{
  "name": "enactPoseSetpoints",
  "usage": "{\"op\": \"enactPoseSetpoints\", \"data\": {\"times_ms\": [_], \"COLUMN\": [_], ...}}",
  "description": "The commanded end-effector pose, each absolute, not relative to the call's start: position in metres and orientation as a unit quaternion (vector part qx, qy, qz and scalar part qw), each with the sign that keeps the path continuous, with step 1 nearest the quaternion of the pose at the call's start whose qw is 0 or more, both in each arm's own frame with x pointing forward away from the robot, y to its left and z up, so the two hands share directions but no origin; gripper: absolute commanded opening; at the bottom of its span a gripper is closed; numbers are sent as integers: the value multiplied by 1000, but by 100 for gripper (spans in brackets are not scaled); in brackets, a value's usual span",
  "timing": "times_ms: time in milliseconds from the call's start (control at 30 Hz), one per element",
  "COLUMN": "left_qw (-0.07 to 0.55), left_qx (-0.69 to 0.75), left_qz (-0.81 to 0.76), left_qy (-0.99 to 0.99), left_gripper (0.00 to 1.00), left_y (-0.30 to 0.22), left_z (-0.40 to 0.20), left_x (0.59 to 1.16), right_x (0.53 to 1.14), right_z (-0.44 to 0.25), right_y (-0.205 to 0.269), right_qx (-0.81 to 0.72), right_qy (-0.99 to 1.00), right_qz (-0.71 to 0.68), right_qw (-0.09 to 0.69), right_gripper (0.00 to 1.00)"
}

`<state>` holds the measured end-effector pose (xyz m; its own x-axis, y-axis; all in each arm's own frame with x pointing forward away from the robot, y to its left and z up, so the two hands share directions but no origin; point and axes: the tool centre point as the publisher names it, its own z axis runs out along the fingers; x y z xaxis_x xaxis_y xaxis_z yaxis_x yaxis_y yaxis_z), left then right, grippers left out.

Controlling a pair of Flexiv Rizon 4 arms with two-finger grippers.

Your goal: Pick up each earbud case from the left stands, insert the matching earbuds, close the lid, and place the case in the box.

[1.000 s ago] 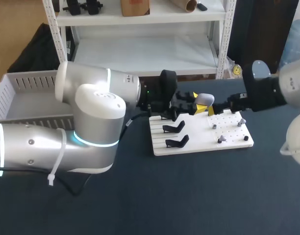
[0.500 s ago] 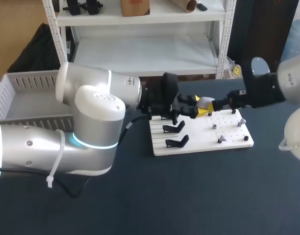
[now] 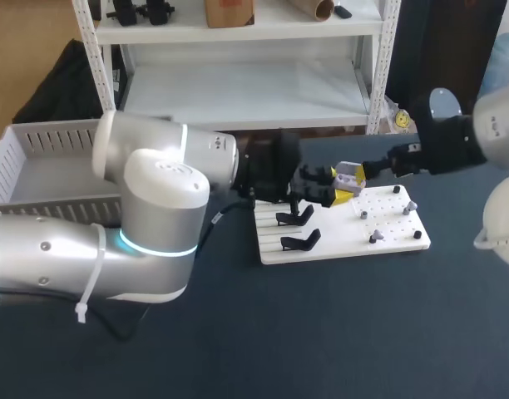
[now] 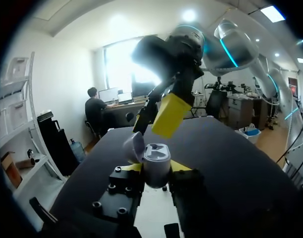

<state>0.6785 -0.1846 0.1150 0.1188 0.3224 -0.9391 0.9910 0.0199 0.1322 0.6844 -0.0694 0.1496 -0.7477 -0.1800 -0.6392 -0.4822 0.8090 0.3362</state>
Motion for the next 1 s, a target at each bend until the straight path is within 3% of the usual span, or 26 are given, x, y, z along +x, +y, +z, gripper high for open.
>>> {"op": "enactPoseSetpoints", "data": {"times_ms": [33, 433, 1000], "left_qw": [470, 525, 521], "left_qx": [579, 509, 499], "left_qz": [-385, -442, -434], "left_qy": [543, 520, 540], "left_gripper": [0, 0, 0], "left_y": [-176, -150, -145], "left_z": [111, 110, 142], "left_x": [673, 668, 681], "right_x": [676, 668, 670], "right_z": [154, 140, 110], "right_y": [-76, -120, -154], "right_qx": [-178, -170, -156], "right_qy": [904, 919, 950], "right_qz": [229, 155, 41], "right_qw": [315, 321, 266], "right_gripper": [100, 100, 100]}}
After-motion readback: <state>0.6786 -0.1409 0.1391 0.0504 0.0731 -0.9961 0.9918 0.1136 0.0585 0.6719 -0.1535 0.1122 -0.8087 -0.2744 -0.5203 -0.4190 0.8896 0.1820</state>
